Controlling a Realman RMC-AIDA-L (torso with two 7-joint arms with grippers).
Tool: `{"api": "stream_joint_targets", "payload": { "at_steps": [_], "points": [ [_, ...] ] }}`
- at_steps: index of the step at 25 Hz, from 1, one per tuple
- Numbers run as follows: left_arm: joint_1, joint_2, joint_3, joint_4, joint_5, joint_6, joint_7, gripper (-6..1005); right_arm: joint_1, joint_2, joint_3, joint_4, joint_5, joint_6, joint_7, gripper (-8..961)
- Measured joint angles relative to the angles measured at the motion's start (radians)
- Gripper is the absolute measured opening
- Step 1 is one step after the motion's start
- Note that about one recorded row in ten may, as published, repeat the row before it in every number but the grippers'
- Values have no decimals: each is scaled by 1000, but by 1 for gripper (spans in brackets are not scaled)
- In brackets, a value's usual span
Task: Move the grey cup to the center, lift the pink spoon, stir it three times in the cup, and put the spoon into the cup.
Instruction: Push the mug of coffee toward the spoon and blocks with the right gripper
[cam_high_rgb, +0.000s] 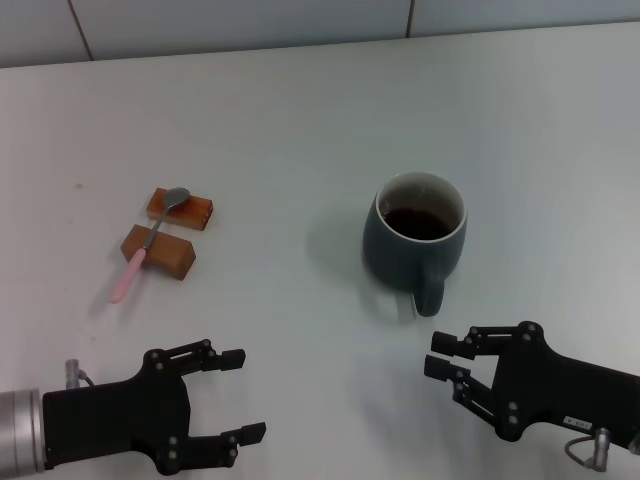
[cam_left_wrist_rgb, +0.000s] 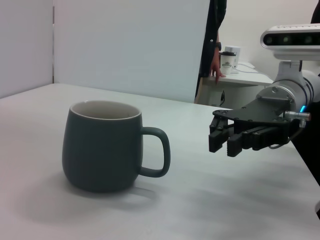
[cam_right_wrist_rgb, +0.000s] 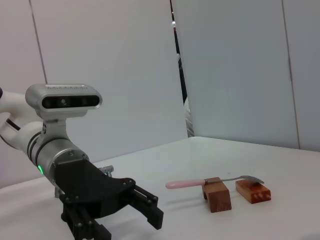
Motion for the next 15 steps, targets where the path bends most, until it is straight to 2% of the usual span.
{"api": "stream_joint_targets", "payload": {
  "at_steps": [2,8,11,15],
  "points": [
    [0,0,0,0,0,1,-2,807,0,0,0,0,0,0,0,260],
    [-1,0,0,0,-1,3,-2,807,1,0,2,0,0,0,-1,39],
    [-1,0,0,0,-5,4,-2,807,-5,1,29,8,25,-6,-41,22],
    [0,0,0,0,-13,5,1,806,-52,1,124,69,156,-34,-224,4]
  ]
}}
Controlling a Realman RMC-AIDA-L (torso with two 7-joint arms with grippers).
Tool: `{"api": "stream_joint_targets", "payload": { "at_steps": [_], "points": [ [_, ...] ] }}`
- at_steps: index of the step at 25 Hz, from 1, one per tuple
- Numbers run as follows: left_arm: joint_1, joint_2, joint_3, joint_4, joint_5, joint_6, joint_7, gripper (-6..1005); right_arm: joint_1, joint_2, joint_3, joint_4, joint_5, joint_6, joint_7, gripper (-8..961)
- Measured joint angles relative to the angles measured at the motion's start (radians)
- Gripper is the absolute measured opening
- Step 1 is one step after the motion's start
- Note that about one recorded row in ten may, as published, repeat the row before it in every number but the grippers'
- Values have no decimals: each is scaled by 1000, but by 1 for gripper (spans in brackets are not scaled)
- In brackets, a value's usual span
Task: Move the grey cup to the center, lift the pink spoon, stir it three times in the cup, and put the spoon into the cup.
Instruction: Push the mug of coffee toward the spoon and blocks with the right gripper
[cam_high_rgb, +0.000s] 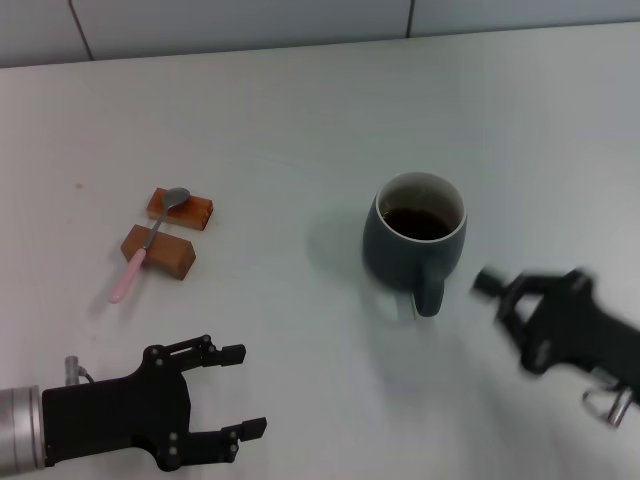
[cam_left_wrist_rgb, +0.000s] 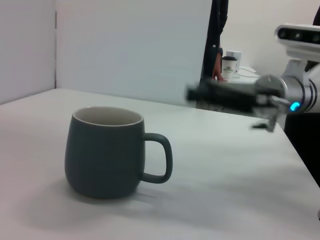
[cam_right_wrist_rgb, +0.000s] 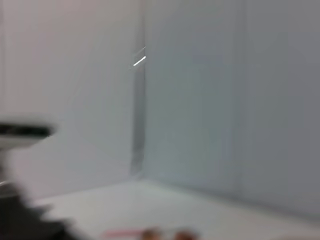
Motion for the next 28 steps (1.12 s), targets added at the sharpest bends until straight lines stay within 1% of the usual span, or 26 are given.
{"api": "stream_joint_targets", "payload": {
  "at_steps": [1,2,3,6,7,9,11,12,13,16,17,18,19,22,28],
  "points": [
    [1,0,0,0,-1,0,0,806,-16,0,40,21,50,-6,-51,4],
    [1,0,0,0,-4,1,0,806,-36,1,109,65,147,-3,-135,3],
    [1,0,0,0,-6,2,0,806,-36,1,109,65,147,-3,-135,3],
    [1,1,0,0,-11,6,-1,806,-36,1,170,95,237,56,-179,3],
    [2,1,0,0,-11,6,-1,806,-22,2,194,97,254,123,-186,3],
    [2,1,-1,0,-12,7,-3,806,-14,2,202,98,255,146,-189,2],
    [2,2,-6,0,-12,9,-4,806,10,2,213,98,255,206,-200,2],
    [3,2,-11,0,-12,13,-4,806,35,2,210,97,247,265,-204,2],
    [3,2,-11,0,-12,13,-4,806,35,2,210,97,247,265,-204,2],
    [6,3,-22,0,-12,20,-4,806,78,1,198,95,203,350,-205,1],
    [6,3,-25,0,-12,22,-4,806,107,1,193,95,166,400,-205,1],
    [7,3,-27,0,-12,23,-4,806,119,1,191,95,150,419,-205,1],
    [7,3,-28,0,-12,24,-4,806,119,1,191,95,150,419,-205,1],
    [8,3,-32,0,-13,25,-4,806,160,1,189,105,84,471,-209,0],
    [7,5,-37,5,-13,27,-4,806,195,2,177,139,61,507,-220,1]
  ]
}}
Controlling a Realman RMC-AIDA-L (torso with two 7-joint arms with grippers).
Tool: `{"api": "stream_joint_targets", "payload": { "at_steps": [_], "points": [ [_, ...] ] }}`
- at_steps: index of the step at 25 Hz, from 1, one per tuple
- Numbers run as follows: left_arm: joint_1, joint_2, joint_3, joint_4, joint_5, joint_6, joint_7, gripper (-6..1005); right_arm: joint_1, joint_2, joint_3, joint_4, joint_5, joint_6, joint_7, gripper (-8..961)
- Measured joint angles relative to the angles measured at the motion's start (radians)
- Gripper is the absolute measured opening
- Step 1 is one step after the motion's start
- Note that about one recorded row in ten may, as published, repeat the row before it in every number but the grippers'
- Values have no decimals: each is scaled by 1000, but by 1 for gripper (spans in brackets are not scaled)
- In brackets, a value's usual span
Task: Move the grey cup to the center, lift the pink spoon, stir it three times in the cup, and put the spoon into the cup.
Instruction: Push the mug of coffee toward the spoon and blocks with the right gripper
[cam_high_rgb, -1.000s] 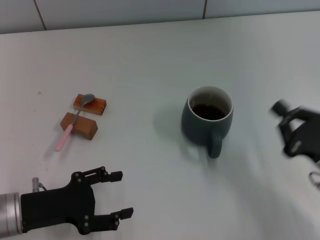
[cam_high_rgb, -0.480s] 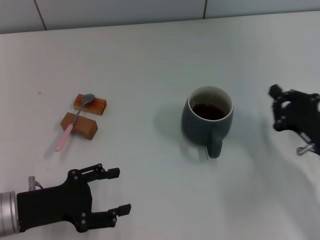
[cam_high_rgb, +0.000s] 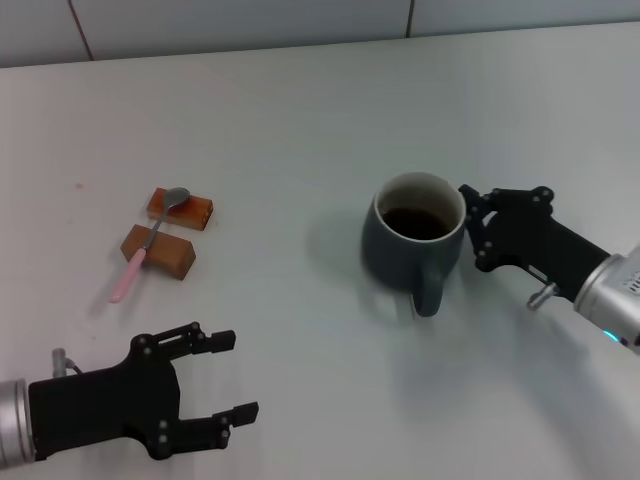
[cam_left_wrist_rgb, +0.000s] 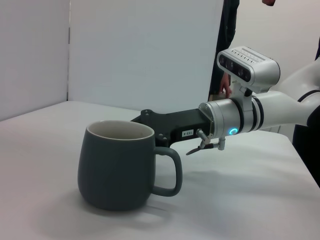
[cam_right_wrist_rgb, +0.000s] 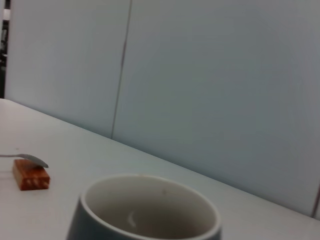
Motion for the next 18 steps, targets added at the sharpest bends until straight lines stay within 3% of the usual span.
{"api": "stream_joint_targets", "payload": {
  "at_steps": [18],
  "points": [
    [3,3,-16,6,0,33,0,806,110,3,-1,167,-29,93,-37,0]
  ]
}}
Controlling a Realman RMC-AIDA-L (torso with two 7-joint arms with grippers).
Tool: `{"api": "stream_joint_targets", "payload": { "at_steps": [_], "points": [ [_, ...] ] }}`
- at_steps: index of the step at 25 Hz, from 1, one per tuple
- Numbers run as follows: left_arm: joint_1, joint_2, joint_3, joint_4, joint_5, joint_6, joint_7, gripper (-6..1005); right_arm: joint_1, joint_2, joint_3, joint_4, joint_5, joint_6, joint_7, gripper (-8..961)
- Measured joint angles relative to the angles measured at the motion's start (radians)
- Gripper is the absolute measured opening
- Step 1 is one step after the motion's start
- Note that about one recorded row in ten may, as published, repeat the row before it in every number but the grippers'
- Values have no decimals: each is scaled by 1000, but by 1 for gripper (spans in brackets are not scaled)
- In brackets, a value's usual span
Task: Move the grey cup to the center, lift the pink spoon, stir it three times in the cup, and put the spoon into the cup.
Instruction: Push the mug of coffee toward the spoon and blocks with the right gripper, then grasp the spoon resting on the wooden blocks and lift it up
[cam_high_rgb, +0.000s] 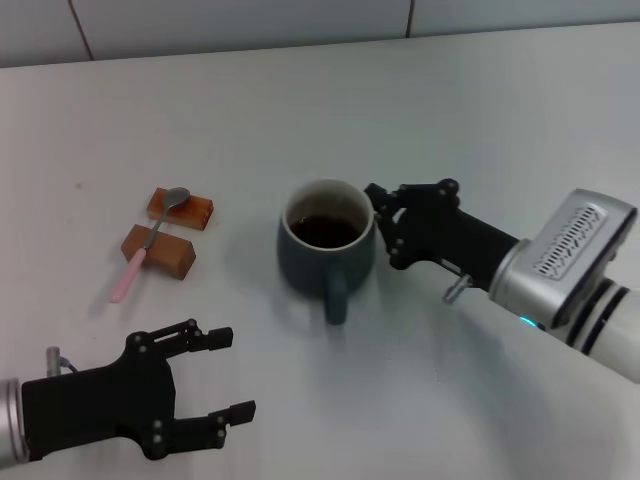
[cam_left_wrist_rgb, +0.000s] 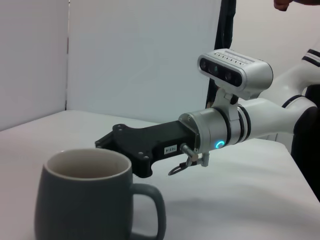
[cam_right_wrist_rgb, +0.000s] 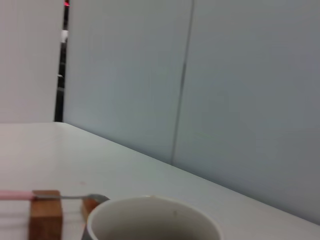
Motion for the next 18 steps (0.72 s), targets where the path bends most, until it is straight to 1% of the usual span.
{"api": "stream_joint_targets", "payload": {
  "at_steps": [8,11,13,15,16,17,18],
  "points": [
    [3,1,-1,0,0,1,0,806,29,0,3,33,-14,21,0,0],
    [3,2,-1,0,0,1,0,806,21,0,6,33,-13,16,0,1],
    [3,2,-1,0,0,1,0,806,4,0,20,29,-7,-11,0,1],
    [3,2,-8,0,0,1,0,806,-39,-1,61,13,3,-89,5,1],
    [4,1,-17,-2,0,1,2,806,-95,-5,107,-14,7,-200,24,2],
    [4,1,-17,-2,0,1,2,806,-95,-5,107,-14,7,-200,24,2],
    [4,0,-20,-3,0,1,4,806,-127,-7,126,-39,8,-284,51,2]
  ]
}}
